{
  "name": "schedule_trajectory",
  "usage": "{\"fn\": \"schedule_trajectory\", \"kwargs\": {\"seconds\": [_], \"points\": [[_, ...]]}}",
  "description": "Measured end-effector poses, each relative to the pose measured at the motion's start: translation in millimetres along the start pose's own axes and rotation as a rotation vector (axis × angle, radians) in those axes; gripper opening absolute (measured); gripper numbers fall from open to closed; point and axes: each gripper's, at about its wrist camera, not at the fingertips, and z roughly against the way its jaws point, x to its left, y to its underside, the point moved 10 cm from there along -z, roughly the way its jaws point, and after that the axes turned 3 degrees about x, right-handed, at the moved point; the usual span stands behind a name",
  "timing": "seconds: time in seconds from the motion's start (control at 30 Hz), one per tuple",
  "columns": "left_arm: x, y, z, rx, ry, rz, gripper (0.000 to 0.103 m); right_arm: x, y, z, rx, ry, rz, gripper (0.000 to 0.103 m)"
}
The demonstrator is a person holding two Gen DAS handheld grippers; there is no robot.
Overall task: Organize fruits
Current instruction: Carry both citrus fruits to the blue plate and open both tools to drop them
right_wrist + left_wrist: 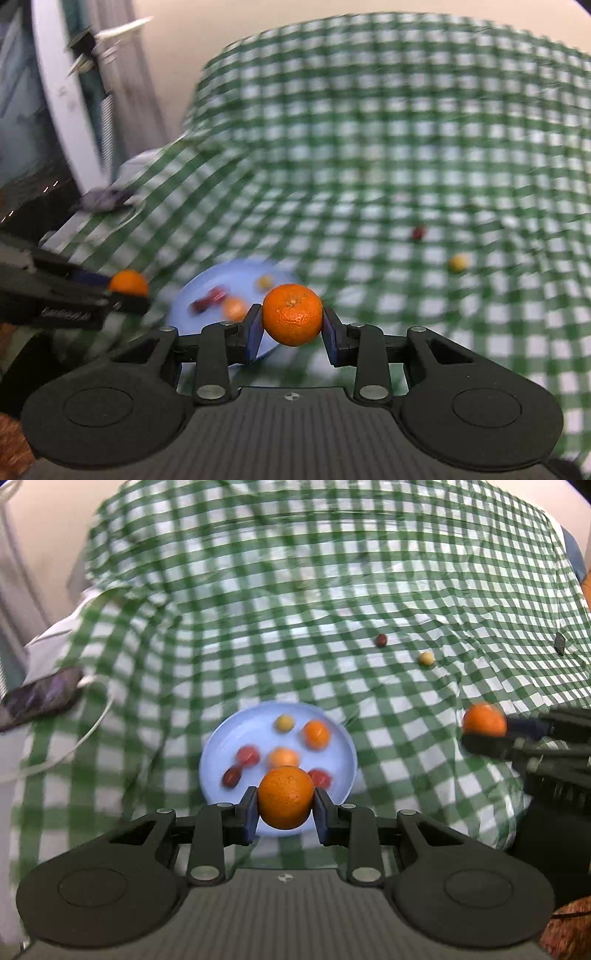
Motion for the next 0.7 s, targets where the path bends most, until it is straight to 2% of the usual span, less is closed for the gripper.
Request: {"fn": "schedule_trajectory", "kwargs": {"seconds": [0.17,0.3,0.43,0.7], "points": [[16.6,28.7,13.8,-0.010,0.012,0.057,0.034,57.2,21.0,0.1,0.060,-0.020,0.111,0.035],[22.6,37.5,20.5,-0.032,0.007,0.075,0.034,81.0,27.4,9.8,0.071,-0.016,0.190,0.035],[26.2,38.8,24.8,-0.049,0.010,0.091,0.034,90.7,33.6,22.0,0.066,-0.011,0.218,0.035],[32.2,38.4,24.1,-0.056,0.006,0.109,0.034,91.9,32.7,20.2,0.064,-0.021,0.231,0.035]]}}
